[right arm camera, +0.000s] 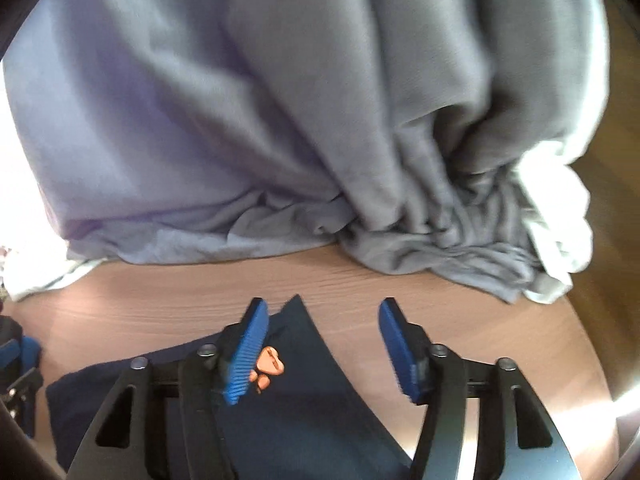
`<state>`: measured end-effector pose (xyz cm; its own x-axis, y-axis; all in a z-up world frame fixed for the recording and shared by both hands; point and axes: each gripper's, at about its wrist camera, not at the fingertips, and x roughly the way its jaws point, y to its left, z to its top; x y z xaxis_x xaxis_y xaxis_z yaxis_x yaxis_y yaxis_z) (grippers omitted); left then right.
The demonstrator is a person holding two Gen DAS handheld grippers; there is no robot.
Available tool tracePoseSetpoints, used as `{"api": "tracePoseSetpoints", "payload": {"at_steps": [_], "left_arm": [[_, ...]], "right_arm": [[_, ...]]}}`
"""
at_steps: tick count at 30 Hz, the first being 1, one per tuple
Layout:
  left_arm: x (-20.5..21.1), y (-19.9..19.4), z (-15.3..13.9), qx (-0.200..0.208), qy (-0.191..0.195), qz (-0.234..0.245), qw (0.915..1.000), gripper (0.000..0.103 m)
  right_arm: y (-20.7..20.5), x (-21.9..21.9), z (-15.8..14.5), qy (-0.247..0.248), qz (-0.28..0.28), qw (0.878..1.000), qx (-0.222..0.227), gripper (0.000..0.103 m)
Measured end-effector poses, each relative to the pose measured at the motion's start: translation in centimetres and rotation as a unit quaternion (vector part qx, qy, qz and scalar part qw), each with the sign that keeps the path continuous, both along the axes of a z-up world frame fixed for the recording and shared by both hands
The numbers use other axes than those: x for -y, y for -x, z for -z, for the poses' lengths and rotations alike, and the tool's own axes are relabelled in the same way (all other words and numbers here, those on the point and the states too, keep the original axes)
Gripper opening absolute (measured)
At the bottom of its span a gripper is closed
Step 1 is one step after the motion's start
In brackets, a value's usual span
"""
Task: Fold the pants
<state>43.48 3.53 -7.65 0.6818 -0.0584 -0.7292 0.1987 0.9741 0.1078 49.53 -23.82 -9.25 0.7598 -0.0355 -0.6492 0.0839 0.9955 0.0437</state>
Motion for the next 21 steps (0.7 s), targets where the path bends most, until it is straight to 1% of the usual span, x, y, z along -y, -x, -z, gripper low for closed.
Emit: {"api": "tracePoseSetpoints", "payload": {"at_steps": [2, 3, 5, 9, 12, 14, 18, 19, 21], "left_arm": [[1.0, -0.2, -0.3, 0.001, 0.006, 0.029, 0.9995, 0.070], [1.6, -0.3, -0.4, 0.003, 0.007, 0.049, 0.9987, 0.069], [3.0, -0.5, -0.6, 0.009, 0.000, 0.076, 0.9971, 0.069], [6.0, -0.6, -0.6, 0.008, 0.008, 0.141, 0.9900, 0.069], [7.7, 0.1, -0.2, 0.000, 0.015, 0.171, 0.9852, 0.069], [8.4, 0.5, 0.3, -0.012, 0.019, 0.182, 0.9831, 0.069], [9.2, 1.6, 1.9, -0.047, 0.039, 0.186, 0.9807, 0.069], [9.2, 1.9, 2.4, -0.052, 0.040, 0.187, 0.9802, 0.069], [9.4, 2.3, 3.2, -0.062, 0.036, 0.188, 0.9796, 0.069]], "right_arm": [[2.4, 0.9, -1.1, 0.007, 0.012, 1.000, 0.012, 0.061], [3.2, 1.2, -1.2, 0.011, 0.020, 1.000, 0.015, 0.061], [5.3, 2.2, -1.6, 0.007, 0.035, 0.999, 0.015, 0.061], [8.8, 4.5, -1.0, -0.012, 0.072, 0.997, -0.004, 0.061], [10.9, 6.1, 0.2, -0.050, 0.088, 0.994, -0.033, 0.061], [12.0, 6.7, 1.0, -0.068, 0.085, 0.993, -0.056, 0.061], [13.6, 6.3, 2.8, -0.089, 0.041, 0.991, -0.095, 0.060], [14.0, 6.0, 3.0, -0.097, 0.027, 0.990, -0.101, 0.059], [14.4, 5.5, 3.4, -0.096, 0.005, 0.990, -0.104, 0.050]]}}
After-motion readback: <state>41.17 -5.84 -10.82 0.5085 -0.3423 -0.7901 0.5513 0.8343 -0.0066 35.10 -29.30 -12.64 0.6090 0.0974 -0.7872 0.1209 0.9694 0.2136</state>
